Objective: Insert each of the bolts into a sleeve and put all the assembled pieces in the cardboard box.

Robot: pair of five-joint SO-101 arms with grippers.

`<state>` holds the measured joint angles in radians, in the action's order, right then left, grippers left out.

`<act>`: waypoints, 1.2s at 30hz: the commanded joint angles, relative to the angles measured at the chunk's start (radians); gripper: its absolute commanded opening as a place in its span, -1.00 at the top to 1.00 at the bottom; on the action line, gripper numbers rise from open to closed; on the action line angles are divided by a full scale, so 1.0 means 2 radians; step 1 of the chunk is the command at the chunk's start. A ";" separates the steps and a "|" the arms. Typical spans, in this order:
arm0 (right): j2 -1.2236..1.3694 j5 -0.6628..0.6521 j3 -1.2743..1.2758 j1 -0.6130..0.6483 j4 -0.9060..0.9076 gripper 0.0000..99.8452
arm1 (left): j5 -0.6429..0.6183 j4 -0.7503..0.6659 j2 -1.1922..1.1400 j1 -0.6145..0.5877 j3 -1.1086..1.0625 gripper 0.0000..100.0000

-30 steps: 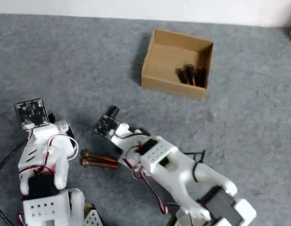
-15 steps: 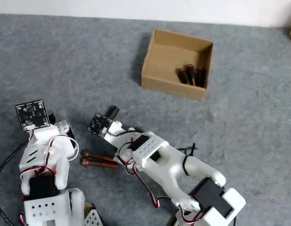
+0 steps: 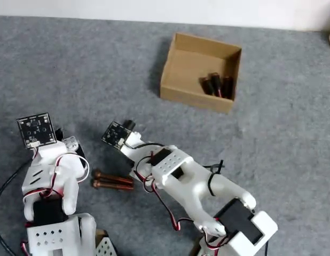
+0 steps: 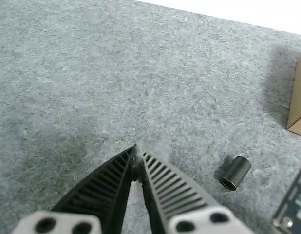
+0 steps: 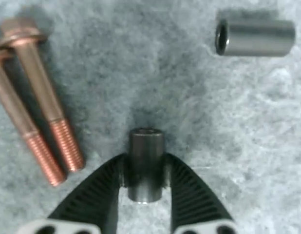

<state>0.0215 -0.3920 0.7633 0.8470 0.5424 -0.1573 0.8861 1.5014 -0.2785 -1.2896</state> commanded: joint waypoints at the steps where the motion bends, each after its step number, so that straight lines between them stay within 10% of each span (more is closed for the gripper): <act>1: -0.017 -0.001 -0.001 -0.003 0.023 0.99 | 0.005 -0.025 0.004 -0.006 0.002 0.98; 9: -0.221 0.030 0.073 -0.065 0.046 0.99 | 0.003 -0.026 -0.021 -0.005 0.008 0.98; 17: -0.302 0.033 0.142 -0.107 -0.007 0.99 | -0.002 -0.044 -0.321 0.029 0.148 0.90; 28: -0.195 0.031 0.112 -0.150 -0.025 0.99 | -0.163 0.213 -0.540 0.119 0.260 0.85; 36: -0.181 0.031 0.107 -0.150 -0.026 0.99 | -0.325 0.235 -0.544 0.159 0.256 0.85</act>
<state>-0.3360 -0.3368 1.0196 0.5631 0.5240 -0.6728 1.3587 0.4150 -0.0054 -0.8186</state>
